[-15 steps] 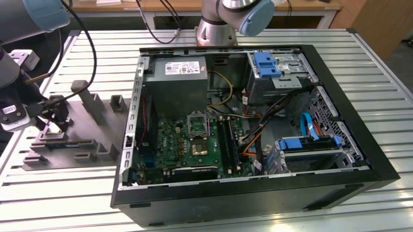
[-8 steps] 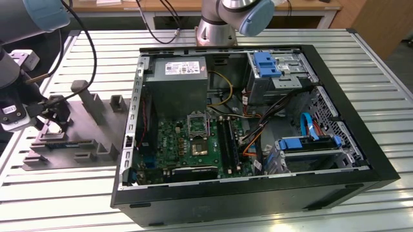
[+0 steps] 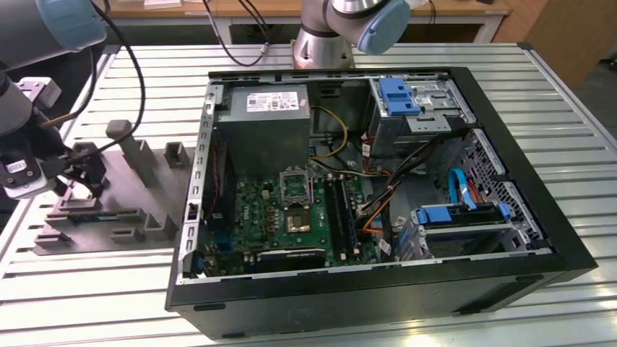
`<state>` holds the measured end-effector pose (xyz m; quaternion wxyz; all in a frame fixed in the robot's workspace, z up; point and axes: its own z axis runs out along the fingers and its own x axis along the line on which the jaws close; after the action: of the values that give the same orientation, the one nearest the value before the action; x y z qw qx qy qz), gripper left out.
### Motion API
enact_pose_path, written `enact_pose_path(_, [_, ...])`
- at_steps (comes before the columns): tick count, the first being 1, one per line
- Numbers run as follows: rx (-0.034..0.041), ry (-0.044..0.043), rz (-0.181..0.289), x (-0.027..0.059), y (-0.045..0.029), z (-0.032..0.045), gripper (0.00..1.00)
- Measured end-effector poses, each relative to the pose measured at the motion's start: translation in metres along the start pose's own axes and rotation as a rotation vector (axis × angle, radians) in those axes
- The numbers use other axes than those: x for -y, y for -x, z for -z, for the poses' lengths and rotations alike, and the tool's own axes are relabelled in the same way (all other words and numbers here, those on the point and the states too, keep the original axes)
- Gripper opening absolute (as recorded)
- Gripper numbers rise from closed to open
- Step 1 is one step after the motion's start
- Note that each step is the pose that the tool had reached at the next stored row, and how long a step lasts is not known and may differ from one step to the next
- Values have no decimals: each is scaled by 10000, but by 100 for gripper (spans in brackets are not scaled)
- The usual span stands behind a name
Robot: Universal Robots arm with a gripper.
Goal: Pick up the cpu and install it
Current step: 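Pick up the cpu and move it towards the insertion slot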
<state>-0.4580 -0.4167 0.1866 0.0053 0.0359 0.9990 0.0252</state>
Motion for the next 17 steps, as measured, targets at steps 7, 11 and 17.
enact_pose_path(7, [0, -1, -20, 2, -1, -36, 66])
enact_pose_path(11, [0, 3, -20, 2, -1, -45, 66])
enact_pose_path(17, [0, 6, -21, 2, -1, -50, 58])
